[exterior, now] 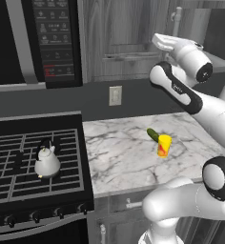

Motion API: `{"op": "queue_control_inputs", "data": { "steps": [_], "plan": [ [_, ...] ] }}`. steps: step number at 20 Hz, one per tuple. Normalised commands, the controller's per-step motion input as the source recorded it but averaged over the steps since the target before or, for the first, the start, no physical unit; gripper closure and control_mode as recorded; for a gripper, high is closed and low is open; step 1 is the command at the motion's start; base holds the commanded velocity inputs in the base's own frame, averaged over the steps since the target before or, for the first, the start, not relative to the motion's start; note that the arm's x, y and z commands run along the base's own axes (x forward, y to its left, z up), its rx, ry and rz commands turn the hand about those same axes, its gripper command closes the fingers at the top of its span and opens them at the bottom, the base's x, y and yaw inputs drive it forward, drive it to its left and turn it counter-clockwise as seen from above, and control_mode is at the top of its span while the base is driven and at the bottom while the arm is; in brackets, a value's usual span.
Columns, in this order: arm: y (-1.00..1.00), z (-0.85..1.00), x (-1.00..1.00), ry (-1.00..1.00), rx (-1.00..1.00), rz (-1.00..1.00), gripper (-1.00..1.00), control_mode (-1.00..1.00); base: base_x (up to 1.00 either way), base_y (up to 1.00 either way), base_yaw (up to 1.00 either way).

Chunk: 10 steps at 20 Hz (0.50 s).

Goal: Pick the pan from the cabinet and place it on the stove. Then turn on the stove burner for the pan.

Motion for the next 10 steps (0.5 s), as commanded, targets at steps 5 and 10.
{"op": "queue_control_inputs", "data": {
  "steps": [5, 10],
  "plan": [
    [0.18, 0.0, -0.31, -0.1, -0.01, 0.04, 1.0, -1.0, 0.0, 0.0, 0.0],
    [0.23, 0.05, -0.5, -0.13, -0.04, 0.01, 1.0, -1.0, 0.0, 0.0, 0.0]
  ]
}}
